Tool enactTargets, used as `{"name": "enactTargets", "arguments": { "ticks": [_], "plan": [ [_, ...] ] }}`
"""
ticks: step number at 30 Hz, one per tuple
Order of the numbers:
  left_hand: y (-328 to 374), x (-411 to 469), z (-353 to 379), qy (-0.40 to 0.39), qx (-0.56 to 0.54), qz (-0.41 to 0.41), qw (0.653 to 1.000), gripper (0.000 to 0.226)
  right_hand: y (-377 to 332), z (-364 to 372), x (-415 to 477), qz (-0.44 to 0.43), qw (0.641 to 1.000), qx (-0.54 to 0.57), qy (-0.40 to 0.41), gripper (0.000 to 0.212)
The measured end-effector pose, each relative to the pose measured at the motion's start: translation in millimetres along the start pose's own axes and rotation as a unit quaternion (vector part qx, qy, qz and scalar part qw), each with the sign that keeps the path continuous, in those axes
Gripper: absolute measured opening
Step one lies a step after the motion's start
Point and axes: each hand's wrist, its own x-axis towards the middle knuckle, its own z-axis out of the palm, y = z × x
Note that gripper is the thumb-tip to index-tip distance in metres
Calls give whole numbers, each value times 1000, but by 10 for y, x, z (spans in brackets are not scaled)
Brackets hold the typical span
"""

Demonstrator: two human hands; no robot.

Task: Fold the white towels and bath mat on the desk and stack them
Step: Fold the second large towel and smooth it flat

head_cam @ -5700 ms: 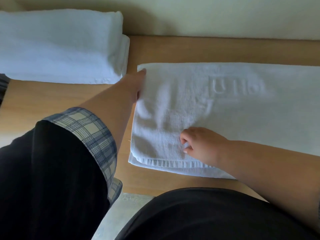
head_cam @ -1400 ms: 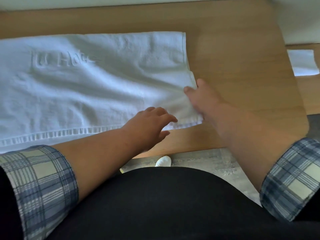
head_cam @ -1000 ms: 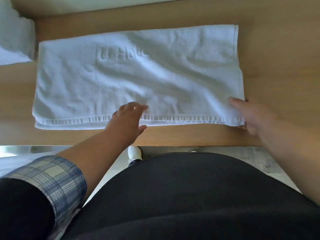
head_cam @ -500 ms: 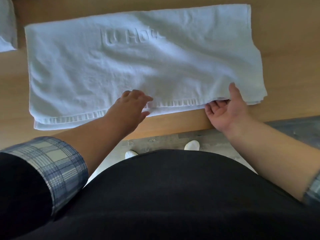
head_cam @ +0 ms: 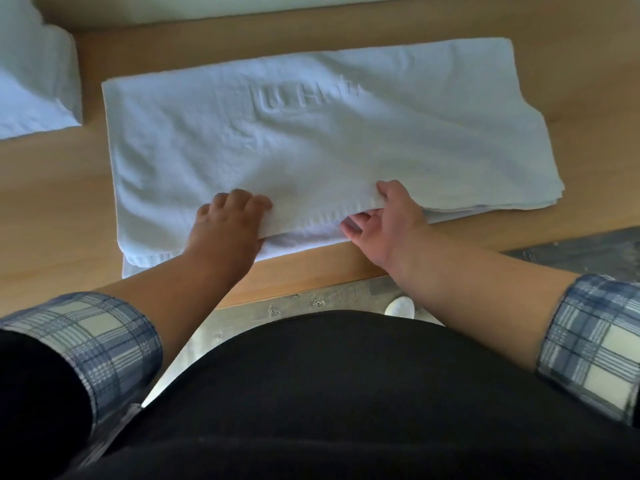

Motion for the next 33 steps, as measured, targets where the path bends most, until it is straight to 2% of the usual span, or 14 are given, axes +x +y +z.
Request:
{"name": "enactTargets", "arguments": {
  "ticks": [2, 3, 4, 5, 6, 7, 9, 14, 18, 21, 25, 28, 31, 33],
  "plan": [
    [-133, -43, -66, 10, -32, -17, 999, 42, 42, 32, -77, -36, 996, -69, -36, 27],
    [-169, -41, -121, 23, -55, -26, 998, 40, 73, 39, -133, -79, 974, -203, -61, 22],
    [-197, -31, -187, 40, -73, -34, 996, 40, 118, 31, -197, -143, 904, -395, -81, 23],
    [-220, -18, -252, 55, -82, -37, 994, 40, 187, -7, -211, -212, 776, -585, -102, 29],
    [-249, -11, -312, 68, -84, -32, 994, 41, 268, -50, -190, -275, 631, -715, -120, 40],
    [-281, -20, -358, 76, -85, -18, 993, 43, 352, -69, -182, -303, 523, -787, -126, 55],
    [-326, -94, -402, 74, -86, 21, 993, 43, 492, -24, -216, -302, 443, -839, -90, 69],
    [-352, -329, -438, 20, -71, 78, 994, 44, 611, 122, -262, -226, 432, -872, -45, 89],
    [-432, -464, -325, -21, -53, 117, 991, 47, 634, 147, -278, -166, 348, -921, -54, 70],
    [-555, -571, -206, -46, -10, 37, 998, 55, 638, 141, -270, -143, 323, -932, -74, 59],
    [-636, -696, -107, -34, 15, -15, 999, 55, 728, 133, -241, -238, 300, -911, -153, 42],
    [-679, -683, -137, -3, -21, 1, 1000, 50, 888, 205, -164, -279, 260, -887, -261, 54],
    [-776, -650, -234, 21, -57, 19, 998, 51, 1042, 203, -77, -314, 285, -864, -273, 72],
    [-833, -684, -279, 23, -50, 49, 997, 59, 1097, 170, -21, -324, 299, -857, -268, 60]
  ]
}}
